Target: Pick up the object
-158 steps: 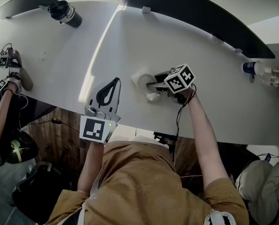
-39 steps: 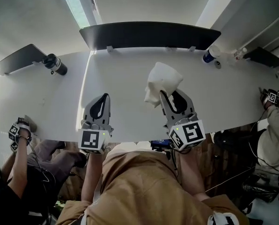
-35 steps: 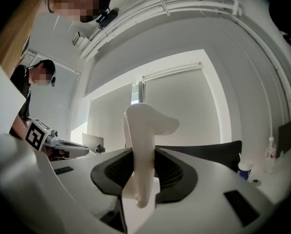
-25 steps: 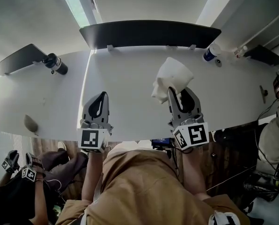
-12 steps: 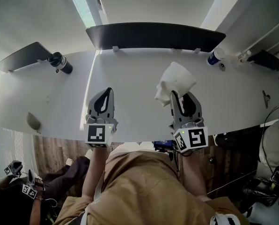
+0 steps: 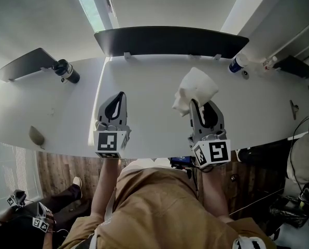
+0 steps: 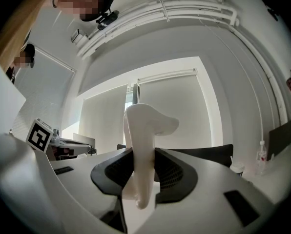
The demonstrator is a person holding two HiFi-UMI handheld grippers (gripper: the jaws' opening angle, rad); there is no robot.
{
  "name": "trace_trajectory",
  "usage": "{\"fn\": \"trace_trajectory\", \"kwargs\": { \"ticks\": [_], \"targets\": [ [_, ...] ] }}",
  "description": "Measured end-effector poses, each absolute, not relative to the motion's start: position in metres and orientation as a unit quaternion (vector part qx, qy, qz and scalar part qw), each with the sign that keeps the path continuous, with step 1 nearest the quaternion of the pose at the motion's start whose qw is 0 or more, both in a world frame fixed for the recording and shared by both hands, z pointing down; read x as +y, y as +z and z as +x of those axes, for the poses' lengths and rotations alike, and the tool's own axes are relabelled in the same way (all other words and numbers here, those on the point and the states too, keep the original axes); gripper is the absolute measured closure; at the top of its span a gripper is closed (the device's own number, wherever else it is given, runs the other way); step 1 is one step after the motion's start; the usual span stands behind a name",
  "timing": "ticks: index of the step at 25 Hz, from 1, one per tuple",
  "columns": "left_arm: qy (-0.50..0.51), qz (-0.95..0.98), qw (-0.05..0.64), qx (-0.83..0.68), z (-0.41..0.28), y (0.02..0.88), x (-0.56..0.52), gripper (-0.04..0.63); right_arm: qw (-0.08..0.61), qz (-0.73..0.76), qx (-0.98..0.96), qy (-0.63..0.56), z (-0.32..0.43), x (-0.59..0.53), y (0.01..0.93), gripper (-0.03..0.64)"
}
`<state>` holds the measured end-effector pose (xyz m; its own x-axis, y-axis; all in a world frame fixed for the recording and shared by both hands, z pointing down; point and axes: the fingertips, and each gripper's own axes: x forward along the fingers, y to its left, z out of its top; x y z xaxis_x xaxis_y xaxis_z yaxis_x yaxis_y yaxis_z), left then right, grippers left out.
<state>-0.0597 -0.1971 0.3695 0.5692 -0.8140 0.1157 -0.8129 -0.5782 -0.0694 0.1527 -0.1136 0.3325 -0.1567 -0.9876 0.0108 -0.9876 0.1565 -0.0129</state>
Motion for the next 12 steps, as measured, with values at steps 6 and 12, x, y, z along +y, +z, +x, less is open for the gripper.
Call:
{"fn": "trace_trajectory", "kwargs": {
  "ticks": [6,12],
  "targets": [
    [-0.064,-0.885,0.003,0.461,-0.0611,0.3695,-0.1979,0.591,-0.005,-0.651,0.759,-0.005,0.1527,-0.1140,0.3350,0.485],
    [-0.063,-0.883,0.007,0.465,-0.0619,0.3664,-0.1984,0.592,-0.003,-0.650,0.760,-0.008,0.1536,-0.1144,0.3376,0.485]
  ]
}}
